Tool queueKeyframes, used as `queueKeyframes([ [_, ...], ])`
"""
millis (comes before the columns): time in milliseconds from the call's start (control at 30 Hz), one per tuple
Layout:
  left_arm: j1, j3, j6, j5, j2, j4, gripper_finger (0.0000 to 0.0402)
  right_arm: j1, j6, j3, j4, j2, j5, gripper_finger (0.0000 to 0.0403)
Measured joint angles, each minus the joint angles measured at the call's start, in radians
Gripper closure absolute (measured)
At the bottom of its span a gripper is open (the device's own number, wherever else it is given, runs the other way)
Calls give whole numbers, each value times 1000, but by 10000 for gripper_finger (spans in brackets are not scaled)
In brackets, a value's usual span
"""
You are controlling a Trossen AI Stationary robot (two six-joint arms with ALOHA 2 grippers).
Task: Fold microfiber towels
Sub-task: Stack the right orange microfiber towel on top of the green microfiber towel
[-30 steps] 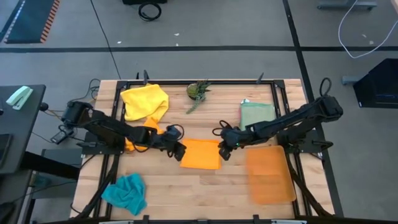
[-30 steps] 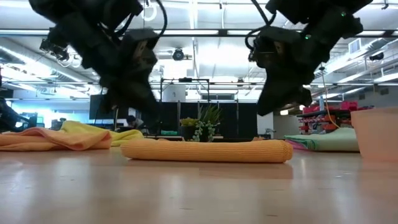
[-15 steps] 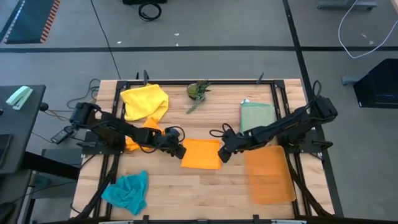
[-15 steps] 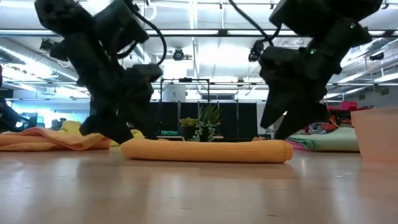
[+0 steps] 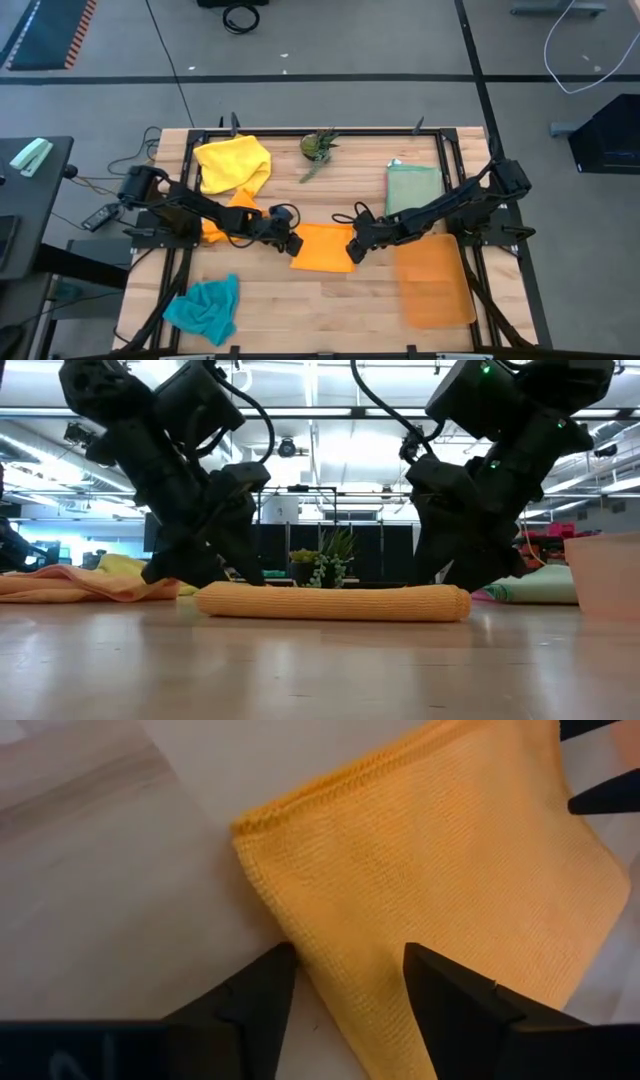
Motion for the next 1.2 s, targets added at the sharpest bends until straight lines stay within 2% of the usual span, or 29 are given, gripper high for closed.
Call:
queueKeyframes([
  [133,0,1,2,-6,28,28,223,0,-6,-1,22,4,31,148],
  [300,0,1,16,-23,48,55,258,-1,-7,0,86,59,61,196],
  [467,-6,-1,20,-41,60,62,310,-2,-33,0,119,81,90,266],
  [633,-17,-3,49,-88,69,77,383,1,-108,-4,103,51,101,359],
  [700,-18,-7,84,-102,68,125,389,1,-137,-5,98,32,101,387],
  [900,-5,32,177,-109,42,304,392,2,-189,-5,34,-97,118,391],
  [1200,32,239,385,-142,41,302,392,0,-211,-5,-337,-446,218,395],
])
